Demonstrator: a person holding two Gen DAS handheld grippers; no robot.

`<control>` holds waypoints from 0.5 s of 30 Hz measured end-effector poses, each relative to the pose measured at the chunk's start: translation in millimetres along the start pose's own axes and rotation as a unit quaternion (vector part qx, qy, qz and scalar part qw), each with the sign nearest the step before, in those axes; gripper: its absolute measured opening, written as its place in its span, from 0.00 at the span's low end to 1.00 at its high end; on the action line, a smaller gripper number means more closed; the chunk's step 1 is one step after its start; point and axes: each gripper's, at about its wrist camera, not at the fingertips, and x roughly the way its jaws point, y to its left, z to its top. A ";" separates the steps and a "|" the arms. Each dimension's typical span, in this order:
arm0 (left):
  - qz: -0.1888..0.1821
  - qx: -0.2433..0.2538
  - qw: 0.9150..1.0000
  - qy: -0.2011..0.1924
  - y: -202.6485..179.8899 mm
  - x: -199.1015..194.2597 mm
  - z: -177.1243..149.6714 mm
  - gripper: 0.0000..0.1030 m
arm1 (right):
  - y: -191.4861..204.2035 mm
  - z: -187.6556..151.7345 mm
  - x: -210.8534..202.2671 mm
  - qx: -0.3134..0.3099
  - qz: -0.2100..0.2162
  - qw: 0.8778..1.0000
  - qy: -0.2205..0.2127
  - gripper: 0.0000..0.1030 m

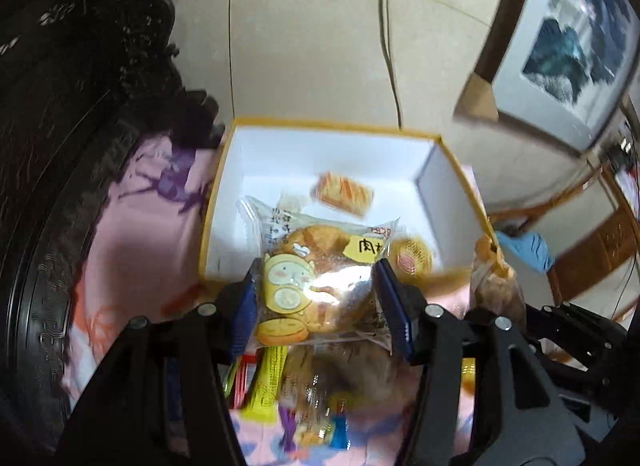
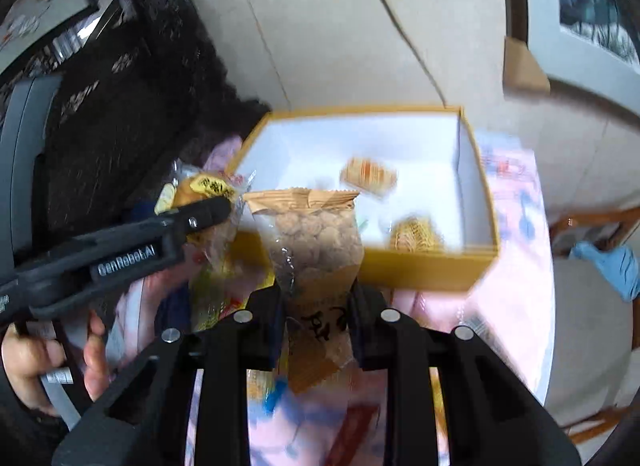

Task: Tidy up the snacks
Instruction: 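Drop both held packs into the yellow box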

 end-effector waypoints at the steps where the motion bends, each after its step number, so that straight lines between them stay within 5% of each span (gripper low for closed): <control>1: 0.003 -0.001 1.000 -0.001 -1.3 2.2 7.1 0.55 | -3.2 10.9 4.5 0.005 -0.001 1.000 -0.002 0.26; 10: 0.008 0.002 1.000 -0.004 -3.6 27.0 43.9 0.56 | -23.2 57.3 30.4 0.031 -0.018 0.999 0.002 0.29; 11: 0.013 0.000 1.000 -0.010 -3.2 27.9 49.0 0.61 | -23.3 61.2 31.6 0.033 -0.022 0.999 -0.001 0.33; 12: 0.020 -0.001 1.000 -0.016 -1.9 29.5 54.5 0.81 | -24.7 68.0 35.2 0.032 -0.036 0.999 -0.006 0.54; 13: 0.033 -0.004 0.999 -0.024 -0.4 29.2 59.8 0.87 | -25.6 72.0 36.8 0.029 -0.048 0.998 -0.008 0.62; 15: 0.060 -0.019 0.997 -0.052 5.4 22.3 69.0 0.98 | -26.5 80.4 34.2 0.021 -0.081 0.996 -0.031 0.66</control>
